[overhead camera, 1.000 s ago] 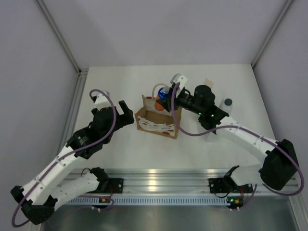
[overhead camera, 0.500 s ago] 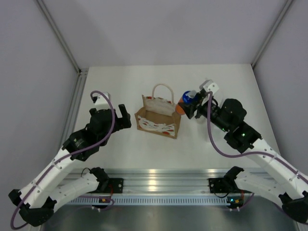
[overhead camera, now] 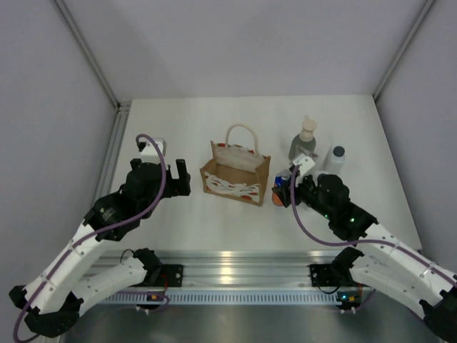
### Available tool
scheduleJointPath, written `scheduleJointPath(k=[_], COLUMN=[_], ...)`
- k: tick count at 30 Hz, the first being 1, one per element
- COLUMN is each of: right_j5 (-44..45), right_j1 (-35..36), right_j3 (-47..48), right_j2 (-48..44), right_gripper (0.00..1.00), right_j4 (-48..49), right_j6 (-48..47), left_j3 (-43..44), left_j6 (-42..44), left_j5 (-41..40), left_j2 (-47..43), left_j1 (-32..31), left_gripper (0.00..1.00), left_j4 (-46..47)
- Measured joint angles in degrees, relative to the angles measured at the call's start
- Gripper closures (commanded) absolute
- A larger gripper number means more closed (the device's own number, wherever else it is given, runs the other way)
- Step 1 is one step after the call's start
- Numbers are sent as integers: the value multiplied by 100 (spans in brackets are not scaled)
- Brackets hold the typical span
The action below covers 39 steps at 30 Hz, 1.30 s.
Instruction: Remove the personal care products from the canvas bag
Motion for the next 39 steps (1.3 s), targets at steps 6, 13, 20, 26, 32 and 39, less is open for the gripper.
scheduleJointPath(k=[6,13,20,26,32,39], right_j5=[-157,-133,131,503,651,763], right_j1=[4,125,566,866,953,1056], right_j3=[-800,-1353,-1799,-1880,-1932,-1882], right_j2=[-212,-210,-83,-22,-76,-562], right_gripper=[100,100,96,72,22,12], right_j4=[369,957,1543,1552,1624,1495], right_j6=[164,398,546,553,595,586], left_j3=[-212,-498,-573,-614,-647,-656], left_j6=[83,37,15,13,13,13], left_j5=[-68,-92,-111,-157,-199,-243], left_j2=[-26,0,-7,-4,-83,-109], left_j1=[0,0,0,0,0,0], left_gripper=[2,2,2,2,2,2], left_j4=[-48,-63,-59,-59,-61,-61])
